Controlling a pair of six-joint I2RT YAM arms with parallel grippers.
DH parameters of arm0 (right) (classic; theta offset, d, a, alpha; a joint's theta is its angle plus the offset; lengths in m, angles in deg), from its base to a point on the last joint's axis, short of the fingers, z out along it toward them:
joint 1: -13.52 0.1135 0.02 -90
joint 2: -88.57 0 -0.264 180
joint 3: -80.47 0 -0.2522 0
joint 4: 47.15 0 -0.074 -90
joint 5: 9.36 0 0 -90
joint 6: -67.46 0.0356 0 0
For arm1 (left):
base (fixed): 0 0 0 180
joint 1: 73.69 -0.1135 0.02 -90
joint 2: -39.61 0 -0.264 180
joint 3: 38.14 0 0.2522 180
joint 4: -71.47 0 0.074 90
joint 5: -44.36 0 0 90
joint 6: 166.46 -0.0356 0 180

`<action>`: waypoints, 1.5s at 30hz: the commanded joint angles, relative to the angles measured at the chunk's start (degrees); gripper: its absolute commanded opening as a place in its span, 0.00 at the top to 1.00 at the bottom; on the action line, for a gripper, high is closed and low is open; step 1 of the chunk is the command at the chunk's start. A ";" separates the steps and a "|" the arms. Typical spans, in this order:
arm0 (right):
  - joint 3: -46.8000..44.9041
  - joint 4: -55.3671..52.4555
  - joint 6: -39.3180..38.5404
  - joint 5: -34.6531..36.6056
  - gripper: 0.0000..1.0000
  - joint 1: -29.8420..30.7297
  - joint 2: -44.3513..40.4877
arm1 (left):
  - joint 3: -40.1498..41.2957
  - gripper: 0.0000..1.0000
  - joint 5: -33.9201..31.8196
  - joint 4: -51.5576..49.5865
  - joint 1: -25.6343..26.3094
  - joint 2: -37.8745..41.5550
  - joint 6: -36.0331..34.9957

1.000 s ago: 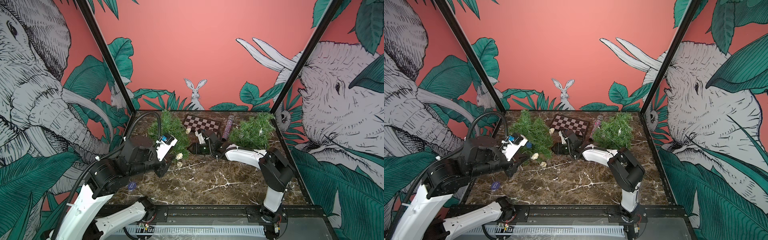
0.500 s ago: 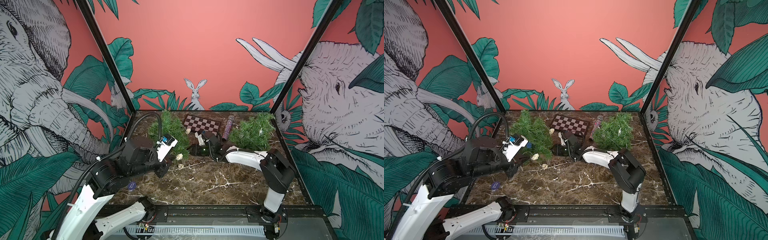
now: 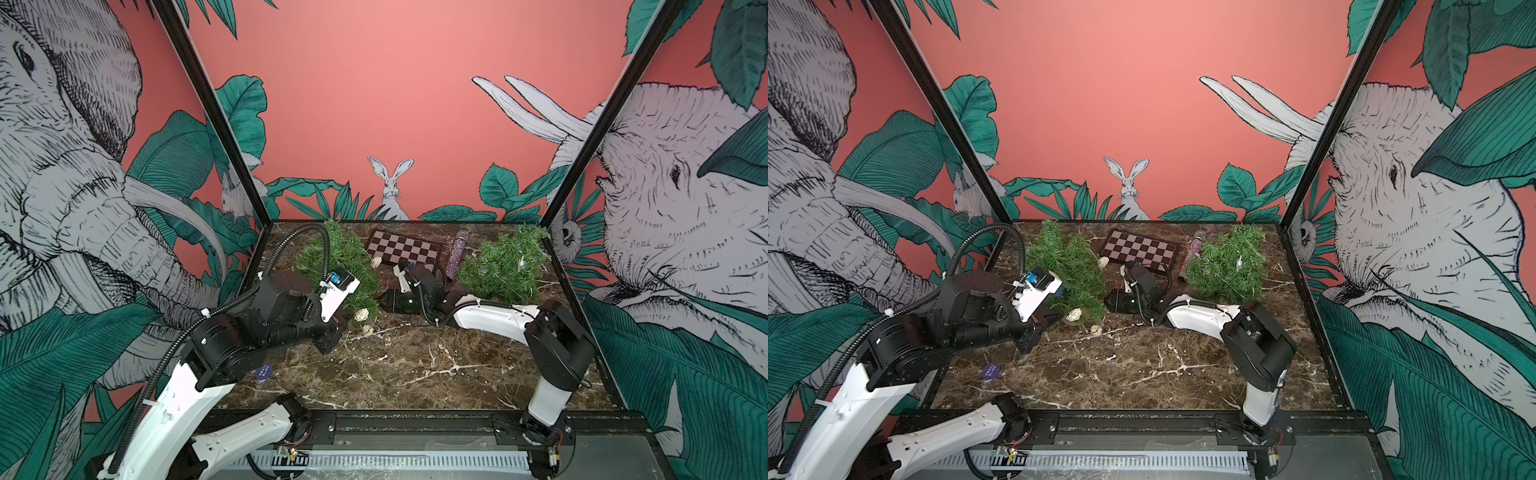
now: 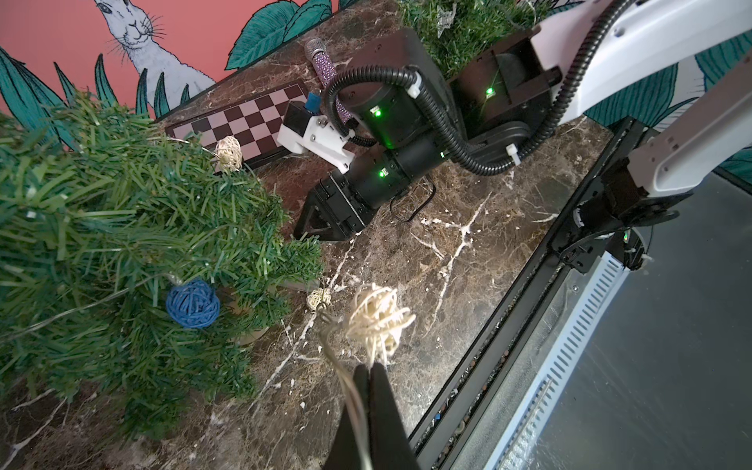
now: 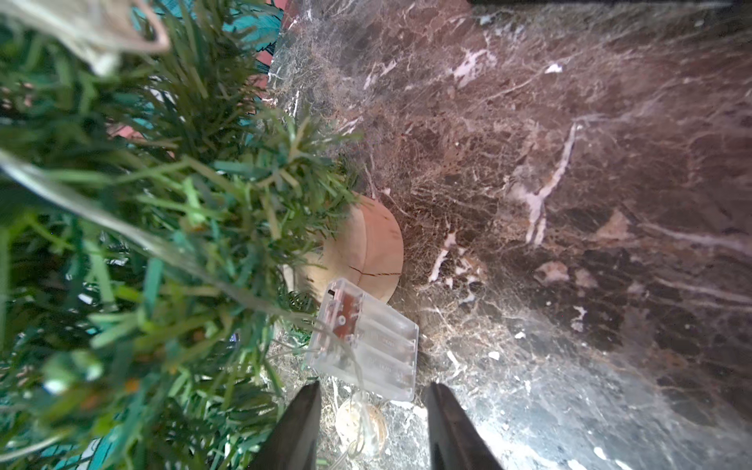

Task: Wrap string light around the christmas tree
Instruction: Wrap the light string around the Christmas tree.

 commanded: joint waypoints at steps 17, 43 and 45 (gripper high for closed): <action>1.20 -3.89 -3.06 6.28 0.99 -0.54 0.41 | -3.16 1.00 -0.90 -1.40 -0.14 0.65 -1.59; 19.65 -18.63 -9.62 -9.80 1.00 4.15 -10.02 | -16.57 1.00 -32.74 -17.44 -1.58 -2.01 -0.86; 21.04 -17.44 -9.00 -10.95 1.00 5.02 -8.42 | -18.85 1.00 -38.91 -17.76 -1.72 -1.06 -1.04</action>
